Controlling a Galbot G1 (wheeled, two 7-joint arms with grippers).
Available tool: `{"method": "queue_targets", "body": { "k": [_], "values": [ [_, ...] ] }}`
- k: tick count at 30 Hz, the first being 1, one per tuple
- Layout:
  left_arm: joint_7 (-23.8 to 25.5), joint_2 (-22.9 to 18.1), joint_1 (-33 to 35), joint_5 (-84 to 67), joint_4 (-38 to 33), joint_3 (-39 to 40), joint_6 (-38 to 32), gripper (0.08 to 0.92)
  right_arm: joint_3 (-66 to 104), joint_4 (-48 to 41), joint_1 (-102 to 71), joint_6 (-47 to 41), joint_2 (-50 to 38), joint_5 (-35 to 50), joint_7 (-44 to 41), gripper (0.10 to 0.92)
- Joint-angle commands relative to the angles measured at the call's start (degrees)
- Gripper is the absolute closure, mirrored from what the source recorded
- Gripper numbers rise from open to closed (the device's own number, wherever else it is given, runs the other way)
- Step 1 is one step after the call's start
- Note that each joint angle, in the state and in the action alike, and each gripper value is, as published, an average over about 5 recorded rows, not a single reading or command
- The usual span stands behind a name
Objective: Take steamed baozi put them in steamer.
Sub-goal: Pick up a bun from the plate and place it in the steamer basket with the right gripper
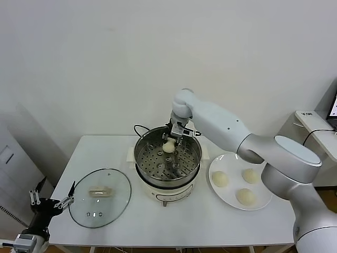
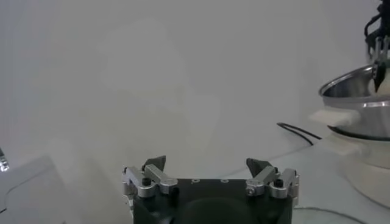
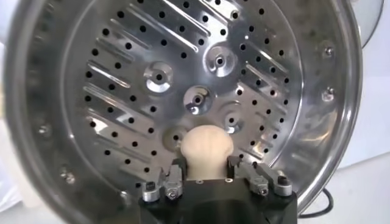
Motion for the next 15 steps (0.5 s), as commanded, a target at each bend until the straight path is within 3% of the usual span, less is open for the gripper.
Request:
{"method": "queue_targets", "body": {
  "k": [1, 6, 9, 15],
  "values": [
    [0.03, 0.04, 0.01, 0.06, 0.14, 0.09, 0.04, 0.177, 3.00, -1.69, -2.02, 2.14, 1.24, -3.11, 1.39, 0.399],
    [0.08, 0.03, -0.09, 0.15, 0.35, 0.15, 0.01, 0.177, 1.82, -0.01, 1.97, 1.01, -0.28, 4.99, -0.55, 0.256],
    [-0.02, -0.22, -0.33, 0.15, 0.43, 0.18, -0.19, 0.177, 0.28, 1.54, 6.46, -2.05, -2.24, 13.51, -1.52, 0.212],
    [-0.12, -0.49, -0.50, 0.14, 0.29, 0.28, -0.39, 0.177, -16.84, 2.98, 21.45, -26.70, -10.16, 46.26, -2.55, 0.203]
  ]
}}
